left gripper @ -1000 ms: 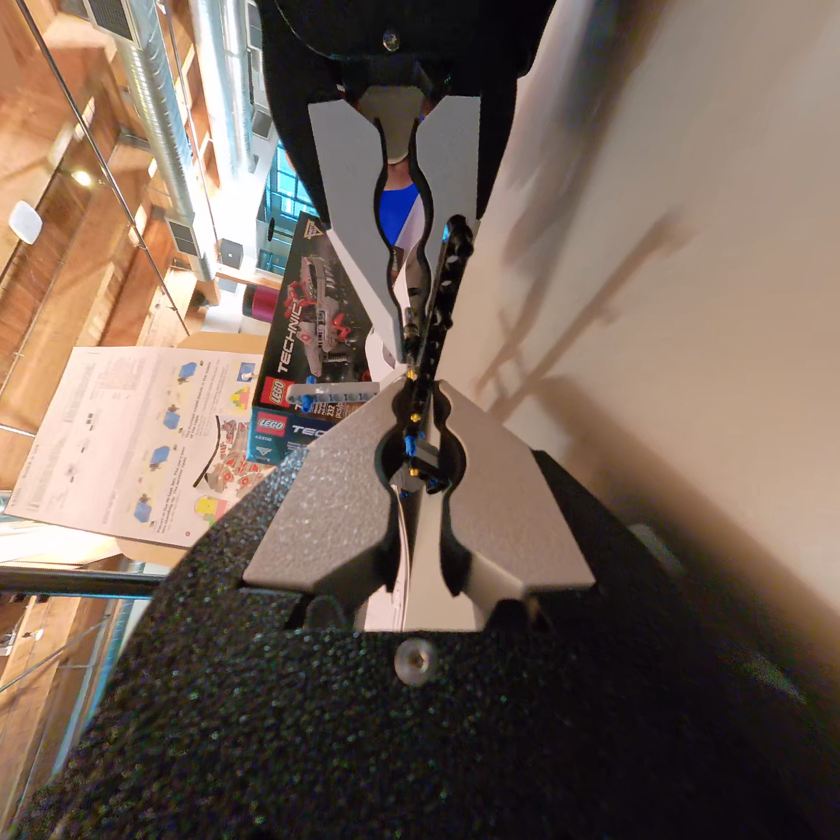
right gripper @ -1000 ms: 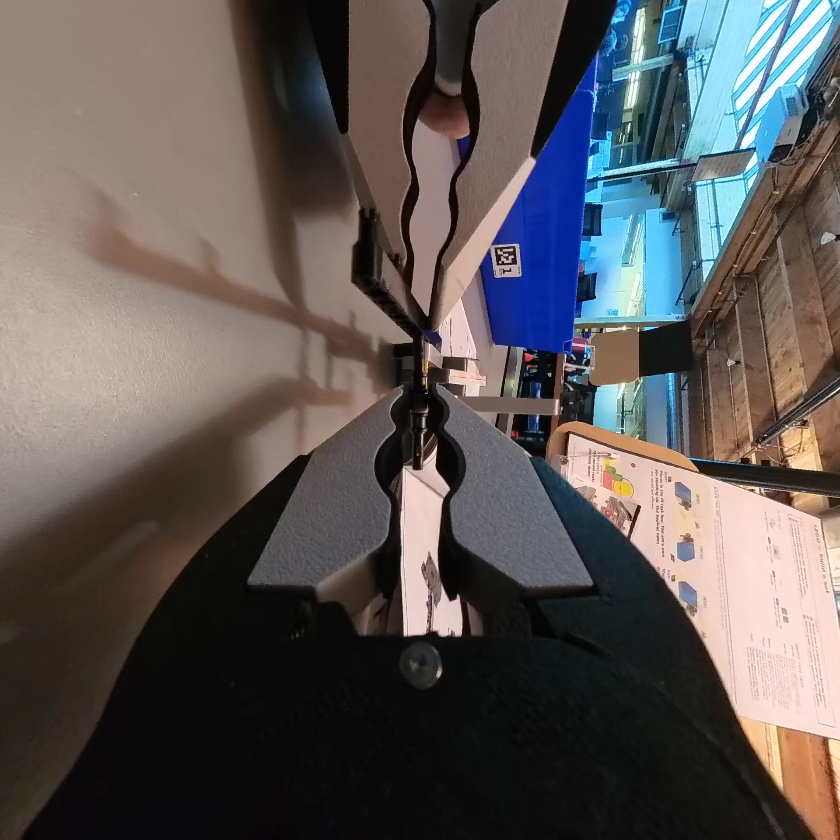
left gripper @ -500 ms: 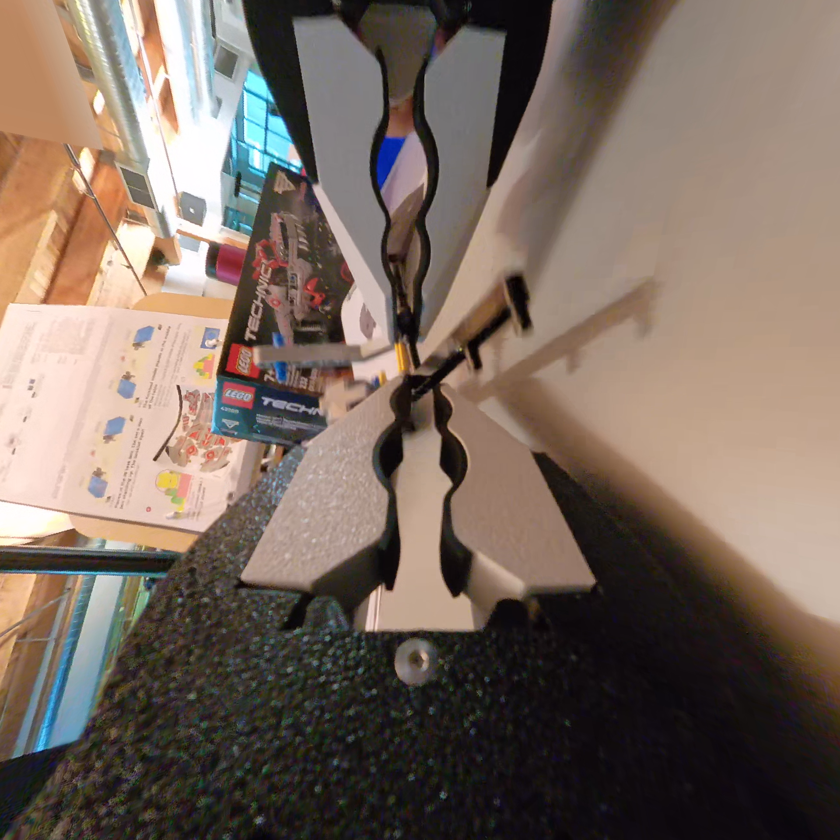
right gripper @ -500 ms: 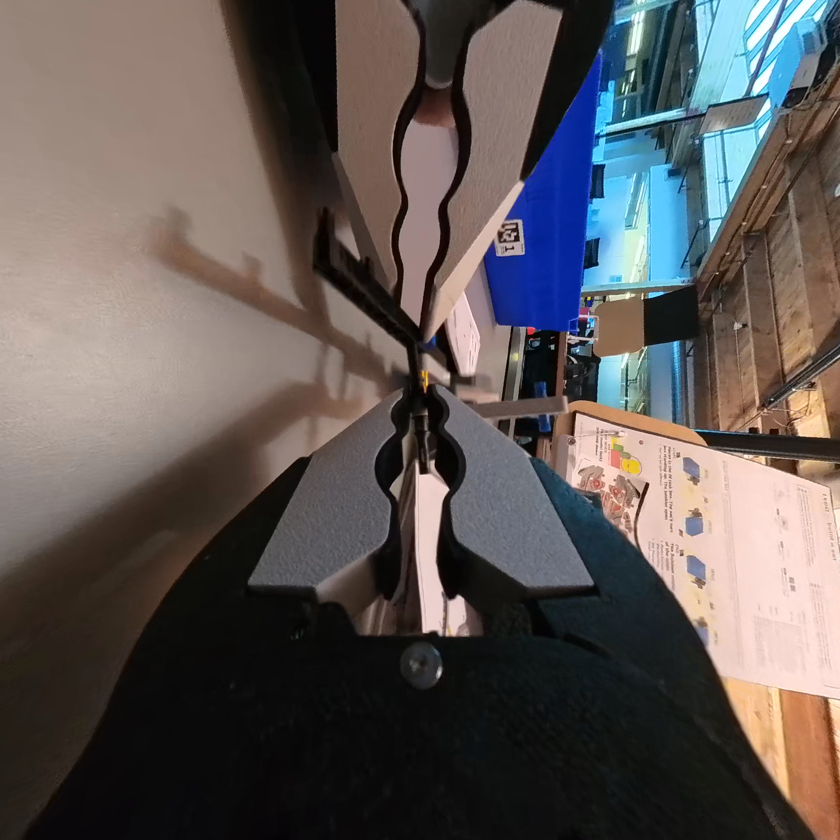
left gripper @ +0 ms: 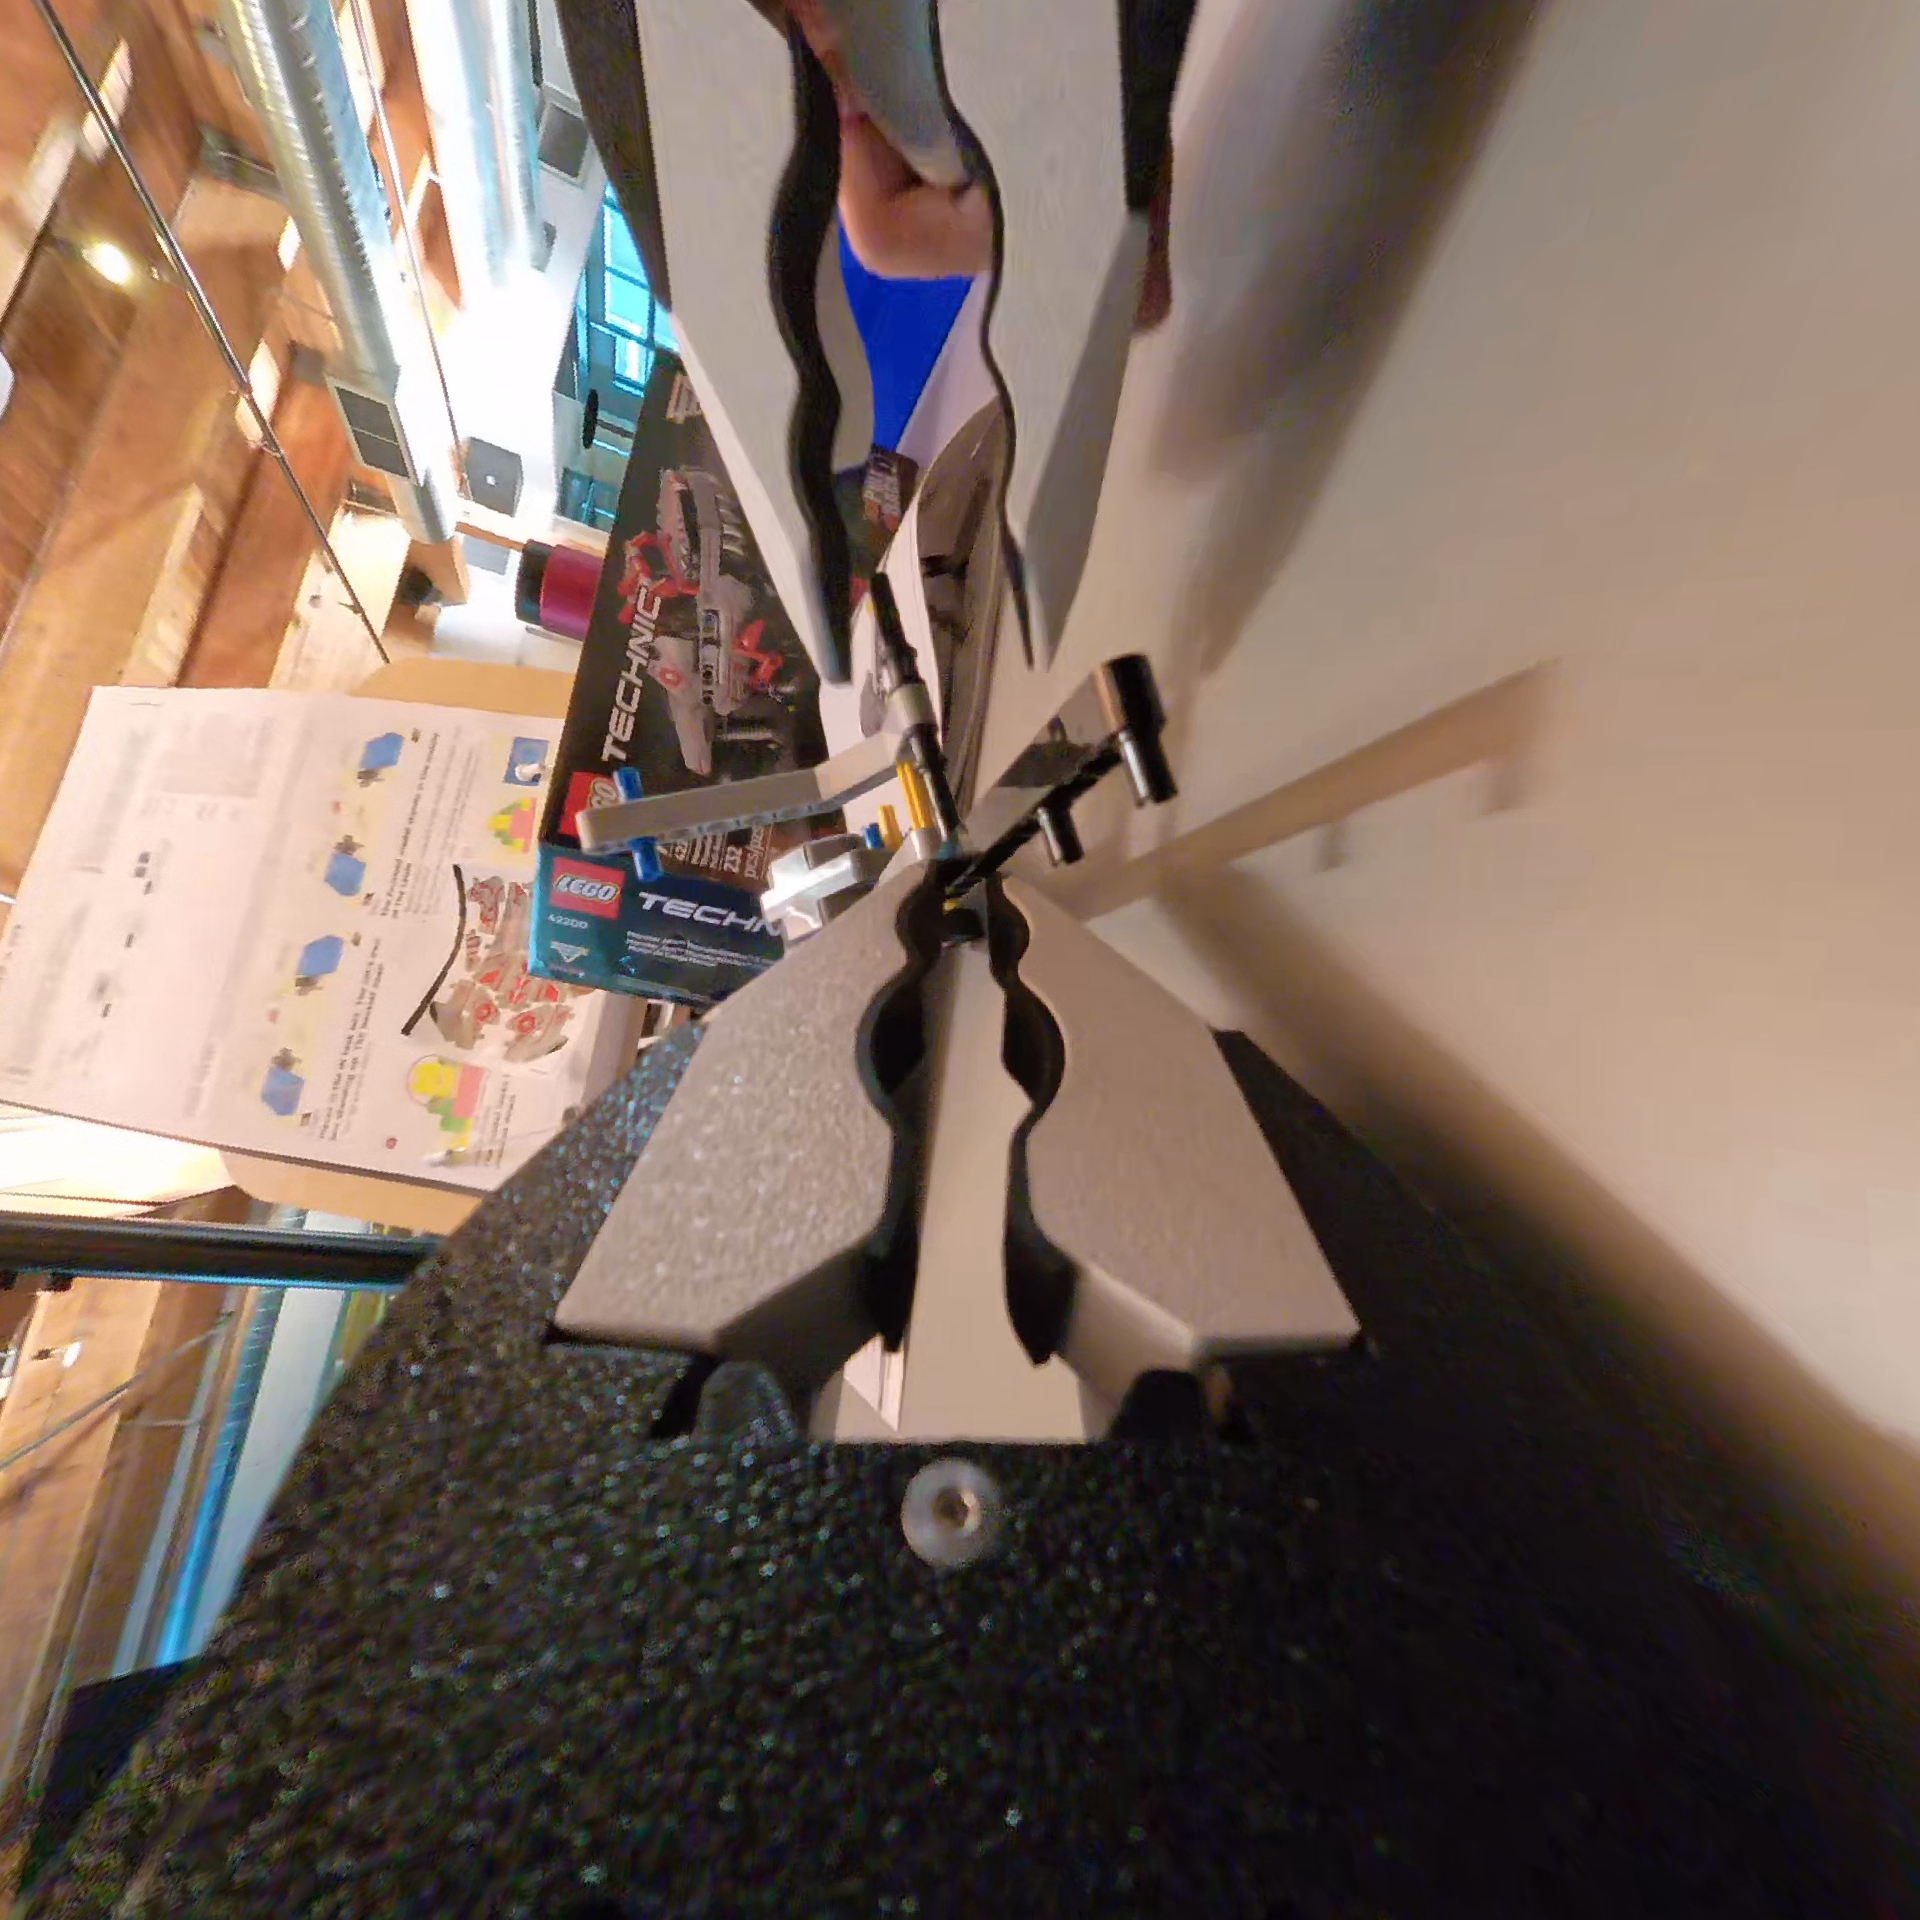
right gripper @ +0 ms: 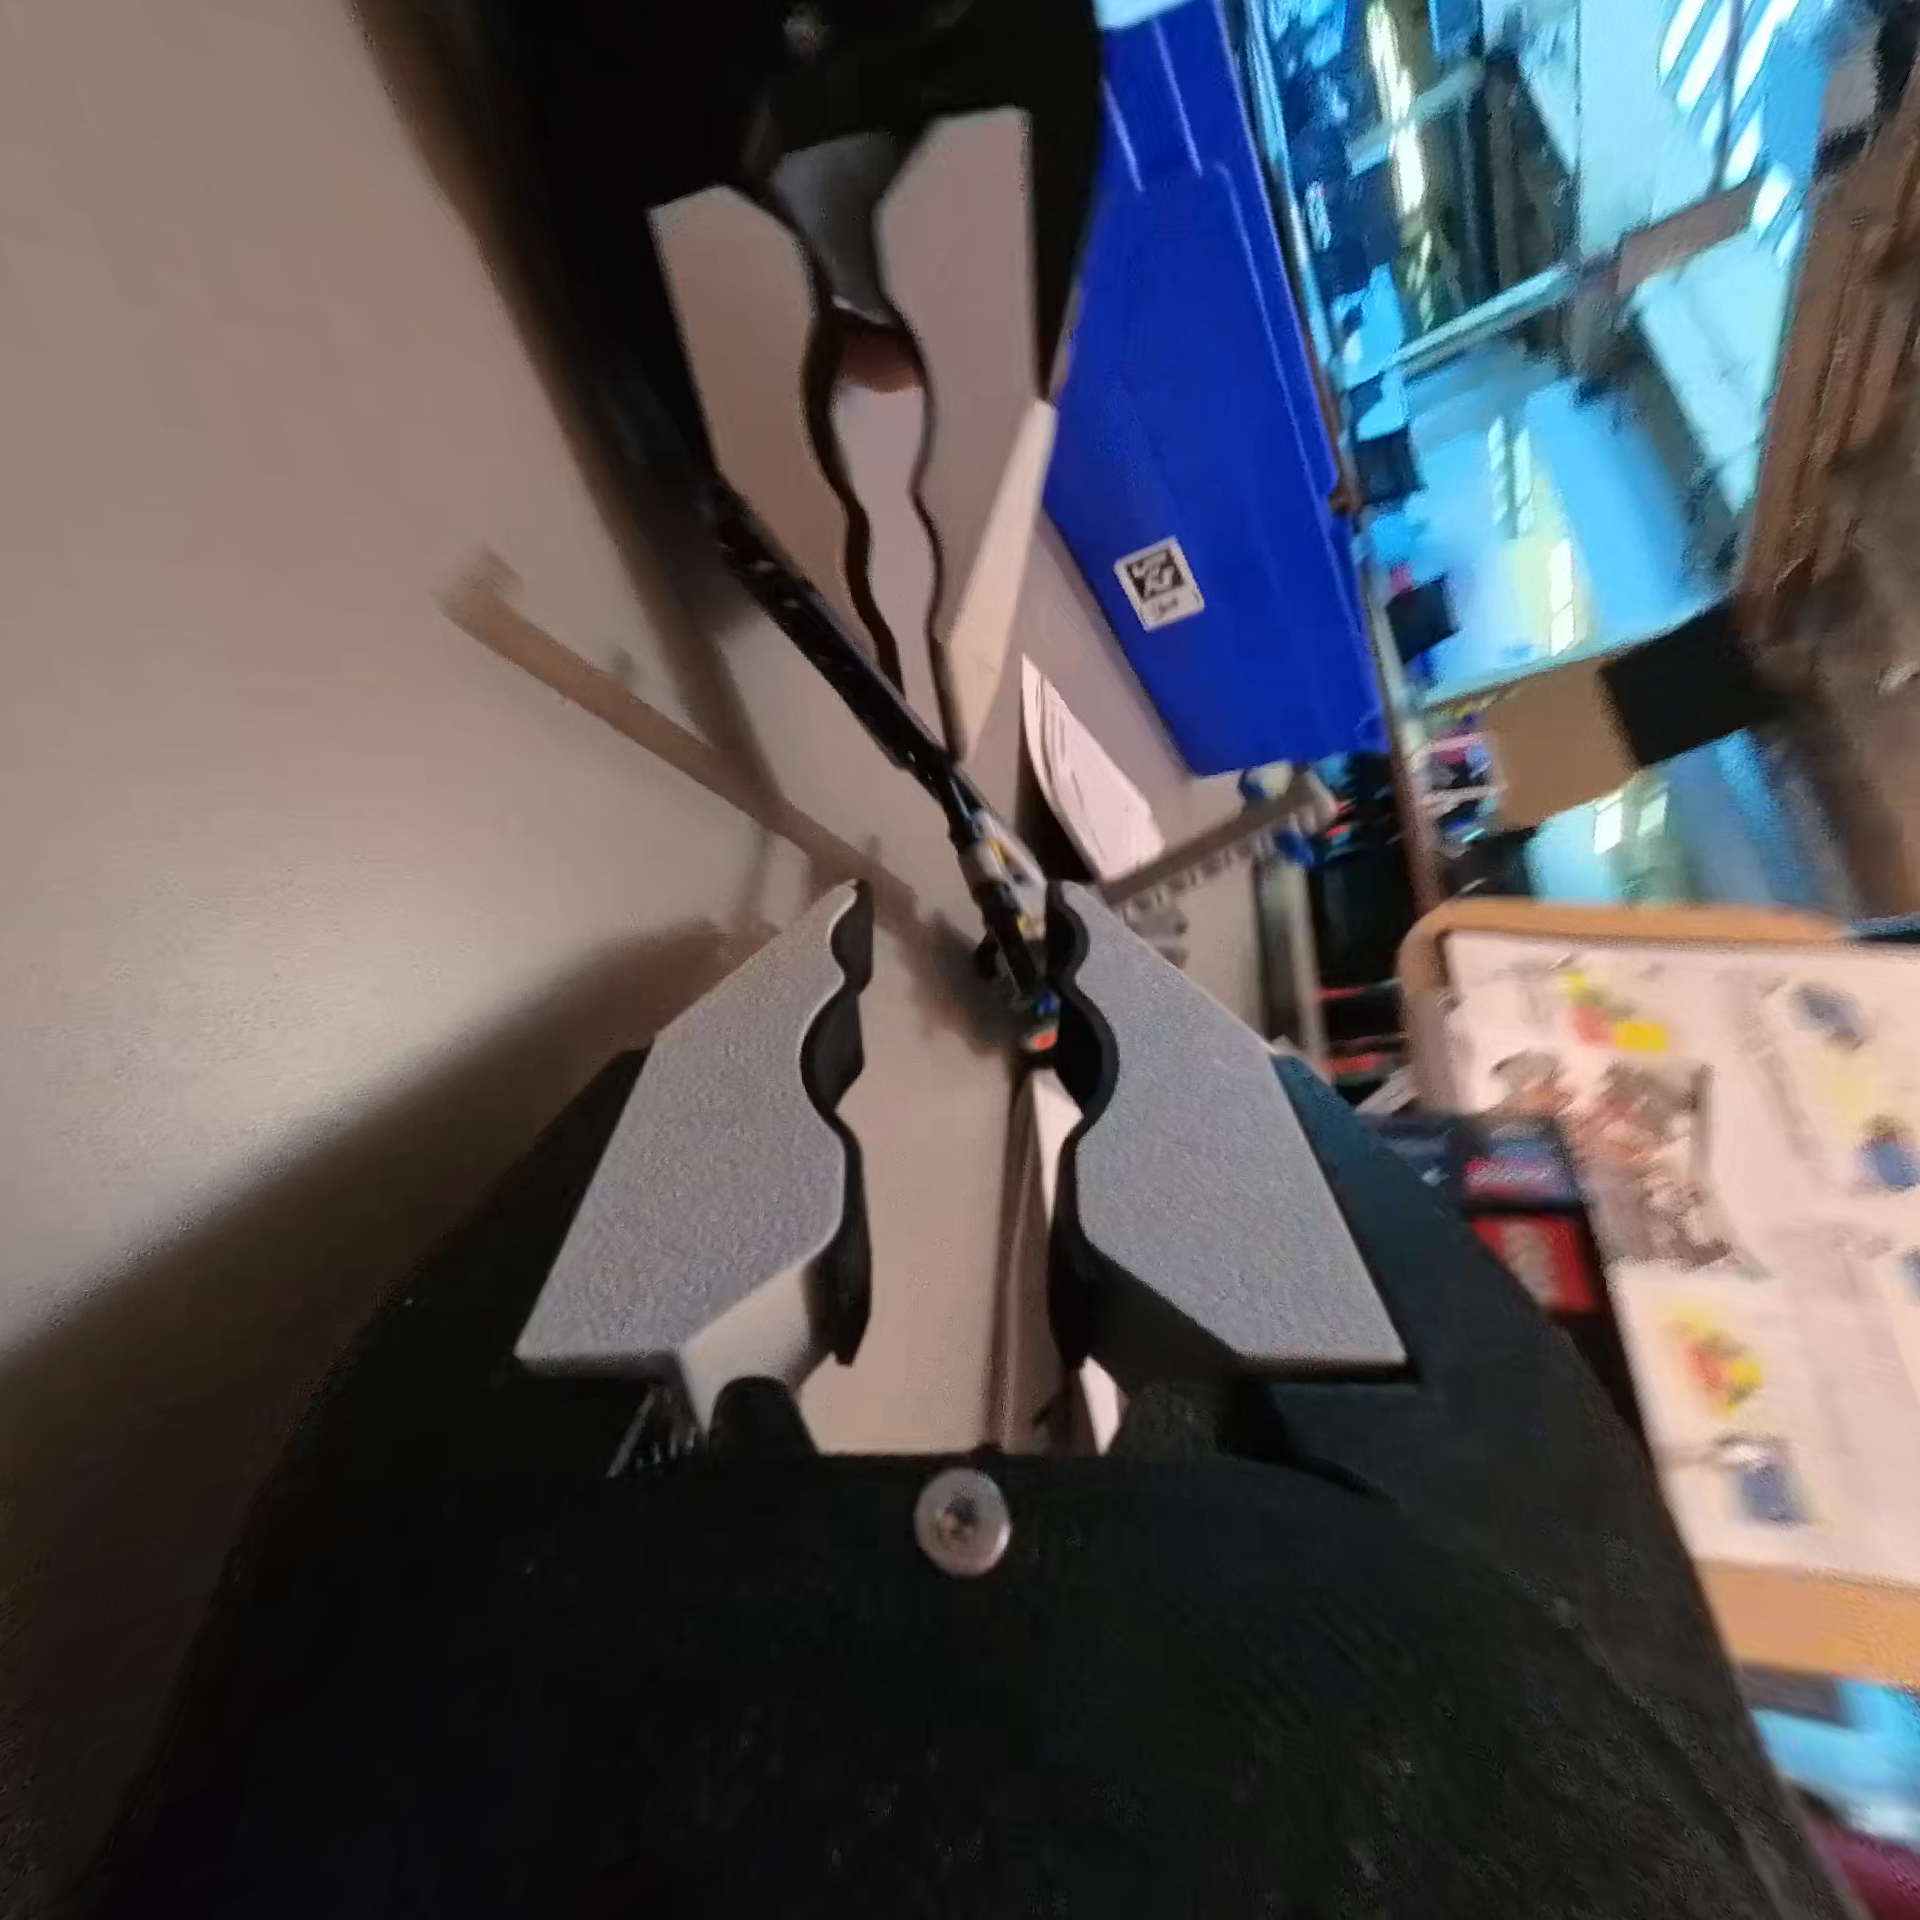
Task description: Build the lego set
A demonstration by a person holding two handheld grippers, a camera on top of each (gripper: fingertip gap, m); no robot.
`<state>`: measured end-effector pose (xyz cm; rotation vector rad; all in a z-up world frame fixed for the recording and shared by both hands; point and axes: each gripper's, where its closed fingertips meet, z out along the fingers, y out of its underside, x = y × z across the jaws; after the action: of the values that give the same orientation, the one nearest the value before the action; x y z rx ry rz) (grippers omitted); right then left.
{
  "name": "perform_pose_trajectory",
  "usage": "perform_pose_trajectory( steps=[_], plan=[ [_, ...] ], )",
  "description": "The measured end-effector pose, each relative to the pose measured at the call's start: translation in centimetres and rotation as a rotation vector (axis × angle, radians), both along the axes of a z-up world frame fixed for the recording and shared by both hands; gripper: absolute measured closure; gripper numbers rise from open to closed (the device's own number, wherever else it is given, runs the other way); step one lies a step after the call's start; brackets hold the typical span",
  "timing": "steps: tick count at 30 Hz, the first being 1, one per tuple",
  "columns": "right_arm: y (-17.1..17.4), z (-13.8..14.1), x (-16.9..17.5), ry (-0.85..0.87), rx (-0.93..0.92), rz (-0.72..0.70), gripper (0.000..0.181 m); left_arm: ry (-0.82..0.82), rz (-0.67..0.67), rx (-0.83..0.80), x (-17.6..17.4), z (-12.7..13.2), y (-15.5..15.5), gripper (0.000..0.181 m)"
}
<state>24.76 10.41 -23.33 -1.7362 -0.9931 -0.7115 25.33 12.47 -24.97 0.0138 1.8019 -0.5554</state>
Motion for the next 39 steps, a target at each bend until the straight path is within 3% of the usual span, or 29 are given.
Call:
perform_pose_trajectory(
  steps=[3,6,9,11,14,16,21,26,29,32,35,37,39],
  plan=[
    [-1.4,1.3,0.8,0.381,-0.028,-0.077,0.135,-0.001,0.014,-0.009,0.0,0.2,0.2,0.176],
    [-1.9,2.4,1.9,1.033,-0.099,-0.248,0.12,-0.009,0.012,0.016,-0.1,0.0,0.0,0.176],
    [-1.7,2.8,1.6,1.641,-0.217,-0.225,0.13,-0.014,0.002,0.036,-0.2,-0.1,-0.2,0.176],
    [-1.0,2.6,0.9,1.83,-0.264,-0.199,0.132,-0.01,-0.009,0.059,-0.4,-0.4,-0.4,0.176],
    [-0.1,0.2,-0.7,1.922,-0.387,-0.273,0.13,-0.001,-0.022,0.104,-0.7,-0.9,-0.8,0.181],
    [0.4,0.2,-1.1,2.004,-0.407,-0.285,0.136,-0.003,-0.024,0.133,-0.8,-1.2,-0.9,0.181],
    [0.5,-1.4,-0.4,1.998,-0.403,-0.363,0.172,0.014,-0.038,0.137,-1.0,-1.5,-1.0,0.181],
    [0.4,-1.7,-0.5,1.964,-0.392,-0.337,0.174,0.008,-0.033,0.138,-1.1,-1.5,-0.9,0.181],
    [0.3,-1.6,-0.6,1.952,-0.374,-0.313,0.176,0.05,-0.02,0.044,-1.5,-0.9,-0.7,0.164],
    [-0.2,-1.1,-1.0,1.961,-0.348,-0.283,0.176,0.292,0.001,-0.232,-2.6,-0.2,-0.1,0.162],
    [-1.1,-0.7,-2.1,1.971,-0.334,-0.25,0.176,0.85,0.142,-0.791,-3.9,0.3,-0.1,0.158],
    [-1.6,-0.2,-2.8,1.977,-0.303,-0.229,0.176,1.156,0.035,-1.181,-5.2,2.7,-2.0,0.157],
    [-2.0,0.9,-3.1,2.002,-0.222,-0.186,0.176,1.324,-0.055,-1.42,-5.7,4.2,-2.9,0.157]
  ],
)
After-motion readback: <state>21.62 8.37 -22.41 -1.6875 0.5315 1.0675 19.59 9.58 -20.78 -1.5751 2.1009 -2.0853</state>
